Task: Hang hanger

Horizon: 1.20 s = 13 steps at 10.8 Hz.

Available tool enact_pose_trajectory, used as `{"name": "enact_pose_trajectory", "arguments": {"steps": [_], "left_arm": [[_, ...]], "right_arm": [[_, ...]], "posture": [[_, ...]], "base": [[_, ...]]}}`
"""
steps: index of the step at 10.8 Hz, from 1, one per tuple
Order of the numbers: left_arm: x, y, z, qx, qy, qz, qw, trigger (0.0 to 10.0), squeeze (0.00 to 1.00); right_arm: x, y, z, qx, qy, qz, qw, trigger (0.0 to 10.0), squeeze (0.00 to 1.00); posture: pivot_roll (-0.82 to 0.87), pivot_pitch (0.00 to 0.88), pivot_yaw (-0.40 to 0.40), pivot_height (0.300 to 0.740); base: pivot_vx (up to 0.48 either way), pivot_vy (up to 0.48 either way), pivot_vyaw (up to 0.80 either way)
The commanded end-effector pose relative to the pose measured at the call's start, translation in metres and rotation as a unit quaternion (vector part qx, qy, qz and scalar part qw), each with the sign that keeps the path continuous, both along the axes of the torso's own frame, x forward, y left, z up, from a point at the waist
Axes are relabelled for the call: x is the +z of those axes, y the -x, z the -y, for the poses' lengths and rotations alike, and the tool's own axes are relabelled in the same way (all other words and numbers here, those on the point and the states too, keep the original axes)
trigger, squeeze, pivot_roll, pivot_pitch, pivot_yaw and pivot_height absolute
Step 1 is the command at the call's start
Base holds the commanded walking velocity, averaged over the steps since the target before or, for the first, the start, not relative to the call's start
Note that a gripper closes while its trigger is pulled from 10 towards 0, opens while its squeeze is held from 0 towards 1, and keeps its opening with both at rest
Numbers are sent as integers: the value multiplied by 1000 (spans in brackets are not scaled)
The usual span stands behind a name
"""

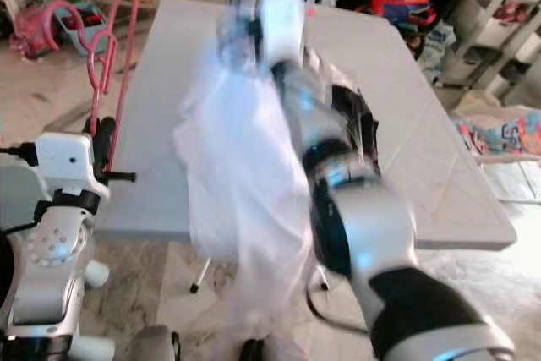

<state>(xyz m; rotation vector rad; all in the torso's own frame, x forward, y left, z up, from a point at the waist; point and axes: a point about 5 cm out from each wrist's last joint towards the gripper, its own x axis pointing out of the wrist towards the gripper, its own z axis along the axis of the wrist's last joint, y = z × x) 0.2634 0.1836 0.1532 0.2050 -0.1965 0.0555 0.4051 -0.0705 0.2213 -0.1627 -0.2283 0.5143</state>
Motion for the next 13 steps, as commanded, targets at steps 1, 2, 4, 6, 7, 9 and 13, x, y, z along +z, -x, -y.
{"name": "enact_pose_trajectory", "arguments": {"steps": [1, 2, 4, 6, 7, 9, 13], "left_arm": [[3, -1, 4, -11, -1, 5, 1000, 10000, 0], [4, -4, 7, -17, -1, 6, 1000, 10000, 0], [4, -6, 11, -26, 0, 5, 1000, 10000, 0], [0, -2, 9, -25, -3, -4, 1000, 10000, 0], [-1, 0, 8, -23, -3, -6, 1000, 10000, 0], [-2, -3, 10, -32, 1, -9, 999, 10000, 0], [-4, -5, 14, -42, 4, -12, 999, 10000, 0]], "right_arm": [[-9, 0, 13, -6, 31, -14, 999, 0, 0], [-31, 2, 24, -14, 67, -53, 996, 0, 0], [-48, 6, 32, 8, 66, -95, 993, 10000, 1000], [-11, 12, 35, 68, 34, 36, 996, 10000, 1000], [-6, 16, 43, 77, 15, 56, 995, 10000, 1000], [-18, 28, 62, 84, -16, 44, 995, 10000, 1000], [-42, 63, 94, 209, 71, -55, 974, 10000, 1000]], "posture": [[144, 16, -151, 740], [133, 11, -146, 740], [128, 7, -137, 740], [141, 2, -143, 740], [136, 3, -141, 740], [109, 2, -125, 740], [86, 0, -119, 740]], "base": [[0, 0, 0], [0, 0, 0], [0, 0, 0], [0, 0, 0], [0, 0, 0], [0, 0, 0], [0, 0, 0]]}}
